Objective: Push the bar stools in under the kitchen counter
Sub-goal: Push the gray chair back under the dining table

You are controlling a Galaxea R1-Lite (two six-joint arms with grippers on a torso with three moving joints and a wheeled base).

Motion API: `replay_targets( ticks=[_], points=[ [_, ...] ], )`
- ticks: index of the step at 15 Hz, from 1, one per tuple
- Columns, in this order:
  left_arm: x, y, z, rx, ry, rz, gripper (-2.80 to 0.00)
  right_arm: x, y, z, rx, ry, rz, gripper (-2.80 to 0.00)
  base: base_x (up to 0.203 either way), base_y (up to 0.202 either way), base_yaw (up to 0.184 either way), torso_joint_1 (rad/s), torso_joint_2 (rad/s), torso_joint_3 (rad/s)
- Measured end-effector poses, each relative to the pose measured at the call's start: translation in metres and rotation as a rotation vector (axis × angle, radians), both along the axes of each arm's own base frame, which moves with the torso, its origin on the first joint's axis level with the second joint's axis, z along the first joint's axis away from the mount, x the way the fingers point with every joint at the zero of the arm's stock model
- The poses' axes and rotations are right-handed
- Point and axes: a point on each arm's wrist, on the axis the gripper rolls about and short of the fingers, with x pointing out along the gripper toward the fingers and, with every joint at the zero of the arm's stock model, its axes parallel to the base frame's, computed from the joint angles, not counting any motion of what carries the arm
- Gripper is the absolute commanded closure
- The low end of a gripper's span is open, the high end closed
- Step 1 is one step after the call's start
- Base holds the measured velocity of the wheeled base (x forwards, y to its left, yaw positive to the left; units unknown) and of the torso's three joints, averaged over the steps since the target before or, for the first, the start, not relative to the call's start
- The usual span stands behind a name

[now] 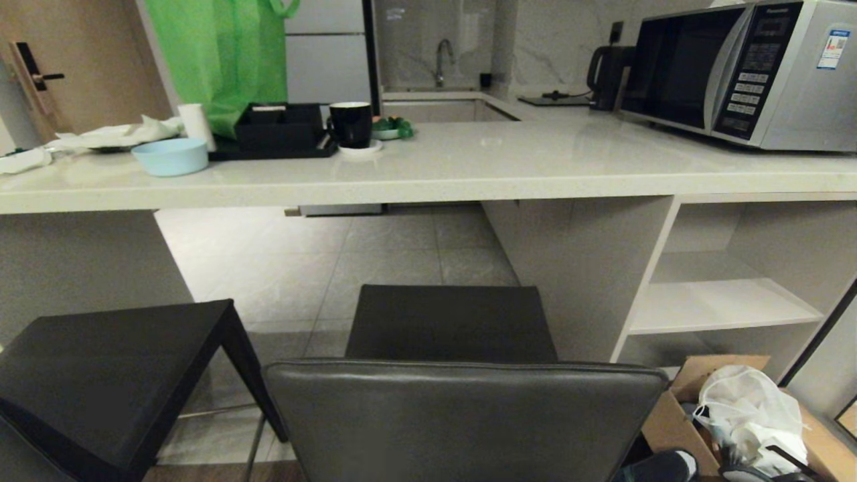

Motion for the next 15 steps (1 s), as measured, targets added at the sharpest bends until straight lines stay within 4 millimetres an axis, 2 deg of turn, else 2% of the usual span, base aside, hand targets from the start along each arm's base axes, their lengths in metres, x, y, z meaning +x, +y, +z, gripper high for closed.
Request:
replay_targets(
  ticks=[3, 5, 7, 9, 15],
  points=[
    [0.008, 0.001, -0.023, 0.015, 0.007, 0.059, -2.8, 0.004, 0.0, -0.023, -0.031, 0.009, -0.001, -2.8, 0.0, 0.0, 0.0, 0.0, 0.0, 0.0],
    [0.014, 0.004, -0.048, 0.007, 0.069, 0.194, -2.8, 0.012, 0.0, -0.042, -0.04, 0.033, -0.005, -2.8, 0.0, 0.0, 0.0, 0.0, 0.0, 0.0],
    [0.016, 0.008, -0.063, -0.038, 0.151, 0.378, -2.8, 0.015, -0.001, -0.049, -0.011, 0.026, -0.024, -2.8, 0.0, 0.0, 0.0, 0.0, 0.0, 0.0],
    [0.015, 0.009, -0.066, -0.067, 0.154, 0.495, -2.8, 0.017, -0.001, -0.053, 0.013, 0.033, -0.031, -2.8, 0.0, 0.0, 0.0, 0.0, 0.0, 0.0],
    [-0.005, 0.005, -0.08, -0.073, 0.116, 0.327, -2.8, 0.017, -0.001, -0.054, 0.022, 0.04, -0.039, -2.8, 0.0, 0.0, 0.0, 0.0, 0.0, 0.0]
  ],
)
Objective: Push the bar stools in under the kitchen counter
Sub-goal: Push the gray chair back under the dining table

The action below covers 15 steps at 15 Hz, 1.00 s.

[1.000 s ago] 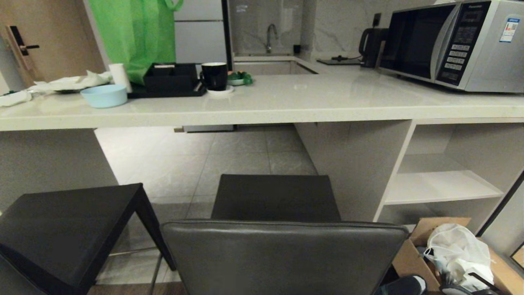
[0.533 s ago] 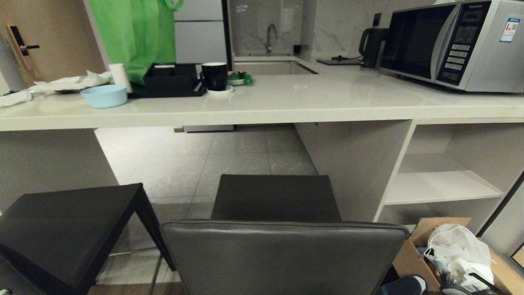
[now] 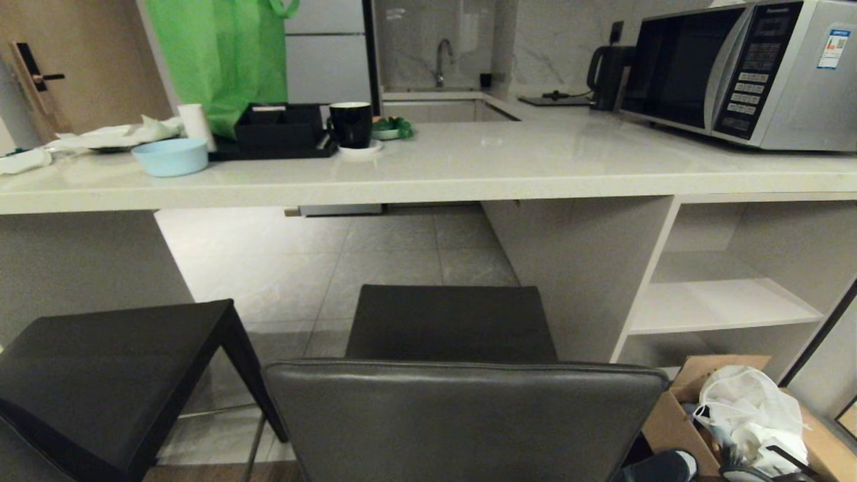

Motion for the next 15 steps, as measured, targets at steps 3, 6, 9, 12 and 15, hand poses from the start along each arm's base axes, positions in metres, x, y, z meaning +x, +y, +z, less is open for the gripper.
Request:
replay_targets(
  ticks=[3, 6, 9, 12, 15],
  points=[
    [-0.006, 0.004, -0.011, -0.018, 0.096, 0.141, -2.8, 0.002, -0.001, -0.007, 0.022, 0.024, -0.058, -2.8, 0.0, 0.0, 0.0, 0.0, 0.0, 0.0],
    [-0.008, 0.004, -0.013, 0.032, 0.102, 0.176, -2.8, 0.002, -0.001, -0.007, 0.024, 0.024, -0.058, -2.8, 0.0, 0.0, 0.0, 0.0, 0.0, 0.0],
    [-0.008, 0.005, -0.014, -0.02, 0.104, 0.184, -2.8, 0.002, -0.001, -0.008, 0.05, 0.024, -0.059, -2.8, 0.0, 0.0, 0.0, 0.0, 0.0, 0.0],
    [-0.008, 0.005, -0.014, -0.031, 0.107, 0.184, -2.8, 0.002, -0.001, -0.008, 0.053, 0.024, -0.06, -2.8, 0.0, 0.0, 0.0, 0.0, 0.0, 0.0],
    [-0.008, 0.004, -0.014, -0.032, 0.108, 0.183, 0.0, 0.002, -0.002, -0.007, 0.097, 0.025, -0.07, 0.0, 0.0, 0.0, 0.0, 0.0, 0.0, 0.0]
  ],
)
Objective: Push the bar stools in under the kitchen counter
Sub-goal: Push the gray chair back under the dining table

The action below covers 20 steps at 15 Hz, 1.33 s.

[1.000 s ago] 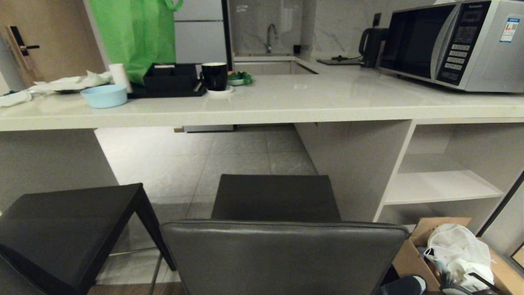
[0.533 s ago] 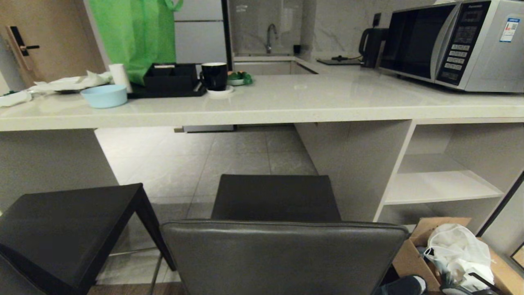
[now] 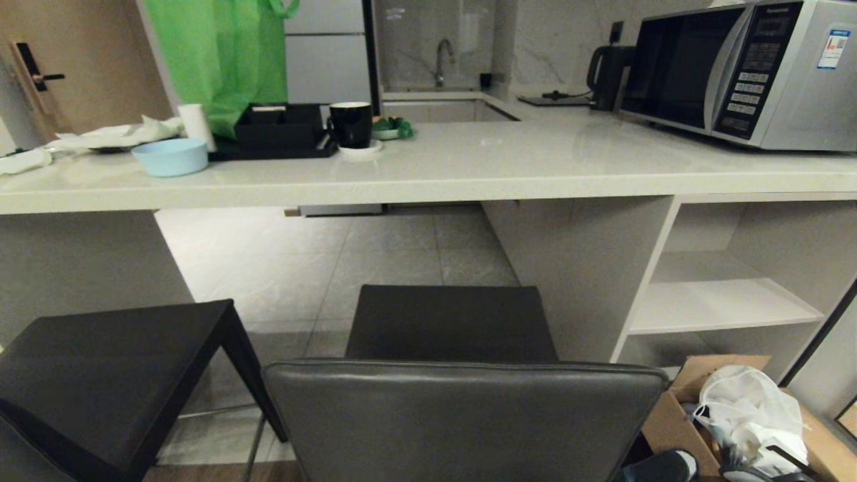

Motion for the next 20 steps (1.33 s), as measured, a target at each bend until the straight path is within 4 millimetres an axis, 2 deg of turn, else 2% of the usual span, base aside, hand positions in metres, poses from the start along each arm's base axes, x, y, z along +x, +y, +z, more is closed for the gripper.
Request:
replay_targets(
  ticks=[18, 20],
  points=[
    [-0.0001, 0.0, 0.0001, -0.001, 0.0, -0.002, 0.0, 0.0, 0.0, 0.0, 0.004, 0.0, -0.001, 0.0, 0.0, 0.0, 0.0, 0.0, 0.0, 0.0],
    [-0.0001, 0.0, 0.0, 0.0, 0.0, -0.003, 0.0, 0.0, 0.0, 0.0, 0.004, 0.0, -0.001, 0.0, -0.158, 0.0, -0.001, 0.005, 0.01, 0.003]
  ],
)
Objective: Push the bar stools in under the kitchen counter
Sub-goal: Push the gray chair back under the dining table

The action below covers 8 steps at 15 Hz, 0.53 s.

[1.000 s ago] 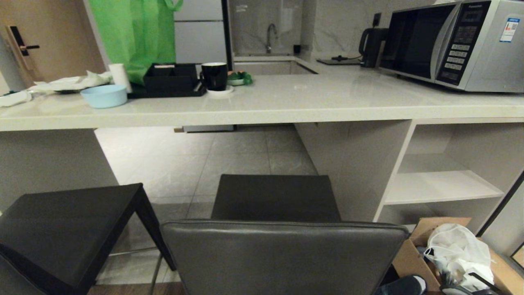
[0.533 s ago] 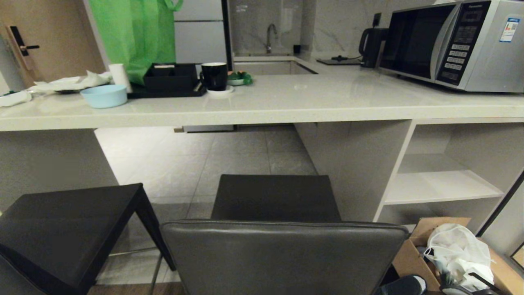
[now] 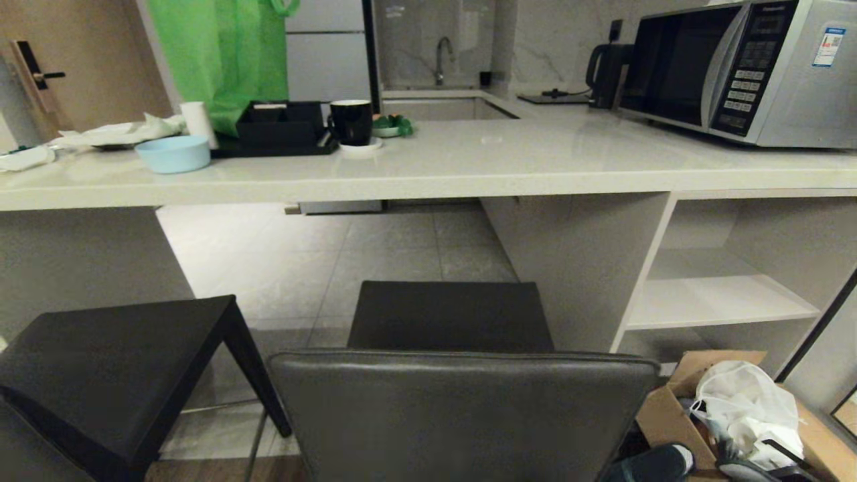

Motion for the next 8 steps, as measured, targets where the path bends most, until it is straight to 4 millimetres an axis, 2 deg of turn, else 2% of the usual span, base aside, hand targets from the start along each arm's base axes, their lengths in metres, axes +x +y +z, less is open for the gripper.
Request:
replay_targets(
  ticks=[8],
  points=[
    [0.0, 0.0, 0.0001, 0.001, 0.0, -0.002, 0.0, 0.0, 0.0, 0.0, 0.0, 0.0, 0.0, 0.0, -0.199, 0.0, -0.001, 0.003, 0.0, 0.003]
  ],
)
